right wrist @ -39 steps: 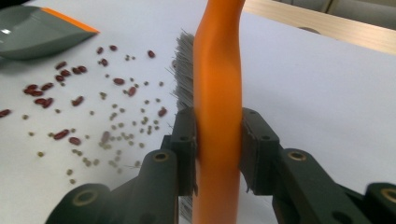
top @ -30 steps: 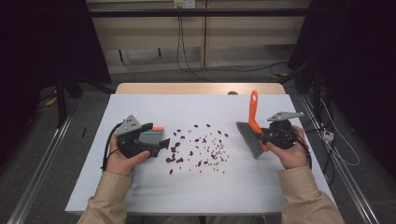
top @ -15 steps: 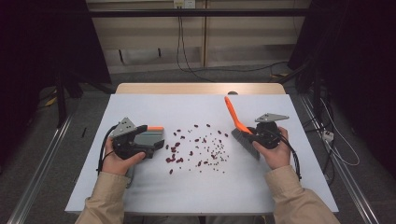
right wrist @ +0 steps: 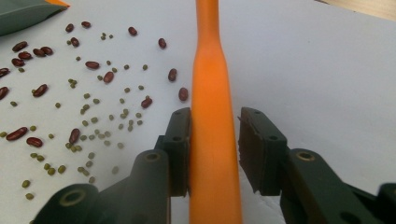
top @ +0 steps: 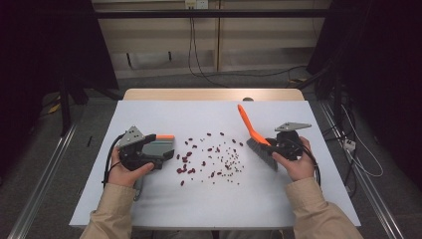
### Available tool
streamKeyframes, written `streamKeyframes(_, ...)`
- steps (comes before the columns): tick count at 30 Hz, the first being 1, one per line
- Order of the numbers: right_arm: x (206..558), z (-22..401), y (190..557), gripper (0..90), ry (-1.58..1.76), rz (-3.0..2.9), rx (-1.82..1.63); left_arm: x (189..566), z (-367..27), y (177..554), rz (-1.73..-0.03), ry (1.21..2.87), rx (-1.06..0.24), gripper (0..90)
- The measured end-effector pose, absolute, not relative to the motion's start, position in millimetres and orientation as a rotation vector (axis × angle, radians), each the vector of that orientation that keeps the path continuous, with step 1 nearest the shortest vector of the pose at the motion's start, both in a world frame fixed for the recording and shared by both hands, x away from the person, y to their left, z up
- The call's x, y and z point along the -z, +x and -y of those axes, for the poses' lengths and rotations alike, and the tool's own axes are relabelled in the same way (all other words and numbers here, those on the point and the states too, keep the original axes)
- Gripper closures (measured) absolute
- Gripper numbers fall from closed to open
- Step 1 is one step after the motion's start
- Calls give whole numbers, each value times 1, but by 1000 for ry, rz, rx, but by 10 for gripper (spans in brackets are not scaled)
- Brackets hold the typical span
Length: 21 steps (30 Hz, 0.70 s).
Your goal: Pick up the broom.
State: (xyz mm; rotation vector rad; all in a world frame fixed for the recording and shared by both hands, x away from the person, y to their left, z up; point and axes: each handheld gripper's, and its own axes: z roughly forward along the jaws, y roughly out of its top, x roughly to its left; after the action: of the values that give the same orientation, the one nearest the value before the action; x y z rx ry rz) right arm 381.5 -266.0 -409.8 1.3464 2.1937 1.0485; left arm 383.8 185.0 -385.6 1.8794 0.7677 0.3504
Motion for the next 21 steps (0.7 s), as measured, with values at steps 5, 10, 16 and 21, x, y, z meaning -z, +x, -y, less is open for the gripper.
streamKeyframes(5,409,265,385,691,1377,-2184,-1038,385,-186,383,-773,1878,-354,88)
streamKeyframes(10,414,260,390,704,1413,-2199,-1016,387,-187,384,-773,1889,-356,87)
streamKeyframes(16,412,256,391,715,1419,-2220,-993,388,-192,381,-781,1891,-359,87)
streamKeyframes(21,411,257,389,716,1436,-2204,-1004,391,-199,378,-793,1899,-368,87)
